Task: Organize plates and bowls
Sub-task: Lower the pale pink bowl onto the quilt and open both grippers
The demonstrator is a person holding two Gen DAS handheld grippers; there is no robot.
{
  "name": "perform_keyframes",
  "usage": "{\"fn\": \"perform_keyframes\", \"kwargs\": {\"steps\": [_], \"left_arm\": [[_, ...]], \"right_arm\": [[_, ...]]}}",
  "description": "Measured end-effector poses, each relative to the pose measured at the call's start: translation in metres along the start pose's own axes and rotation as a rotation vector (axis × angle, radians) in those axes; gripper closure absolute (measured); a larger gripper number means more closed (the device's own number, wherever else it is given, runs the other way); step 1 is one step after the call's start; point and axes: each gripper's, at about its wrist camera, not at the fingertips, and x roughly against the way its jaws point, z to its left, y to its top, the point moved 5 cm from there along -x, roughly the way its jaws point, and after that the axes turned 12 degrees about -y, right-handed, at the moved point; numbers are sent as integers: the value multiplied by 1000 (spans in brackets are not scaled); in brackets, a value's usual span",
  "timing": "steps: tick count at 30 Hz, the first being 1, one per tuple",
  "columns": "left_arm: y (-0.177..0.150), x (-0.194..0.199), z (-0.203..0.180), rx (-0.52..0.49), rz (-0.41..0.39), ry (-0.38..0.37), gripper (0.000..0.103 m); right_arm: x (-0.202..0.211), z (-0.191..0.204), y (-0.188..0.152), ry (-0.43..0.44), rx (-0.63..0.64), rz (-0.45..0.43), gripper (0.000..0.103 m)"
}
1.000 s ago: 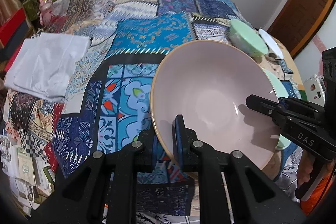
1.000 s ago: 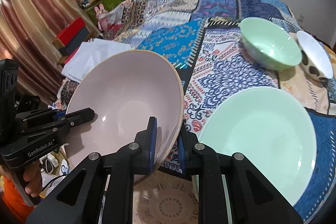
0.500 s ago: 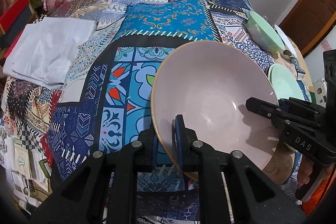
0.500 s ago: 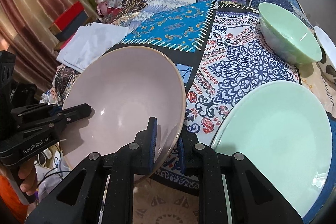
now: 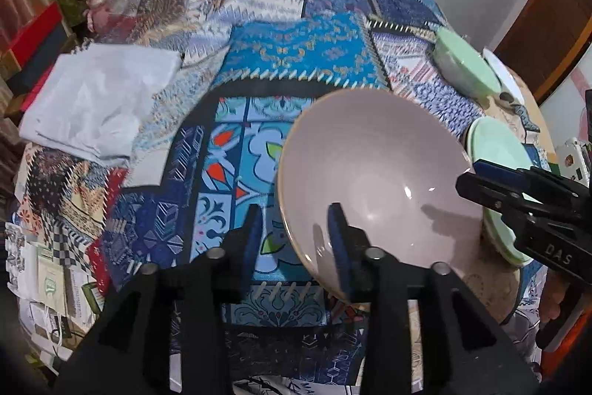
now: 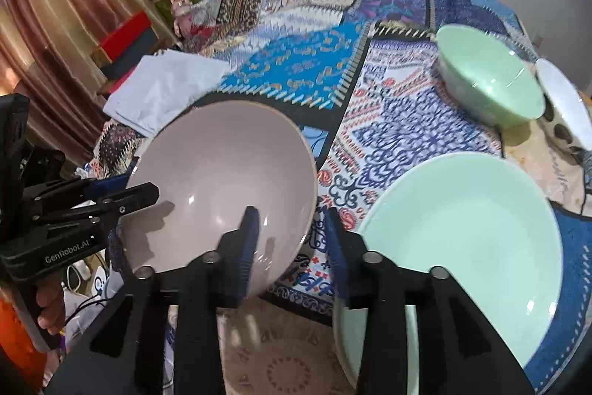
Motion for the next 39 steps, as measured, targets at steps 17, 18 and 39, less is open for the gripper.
{"fn": "perform_keyframes", "kwargs": {"steps": [17,18,39], "left_arm": [[40,62,-86,-156,-191,-25,24],[43,62,-91,-165,-199,-27,22],[134,-22,-182,-224,-185,-107,13]], "right_arm": [[75,-66,19,-46,-102,-202,29],[78,-72,21,-58,-108,-215,27],[67,-194,49,-215,-245,-268,21]]}}
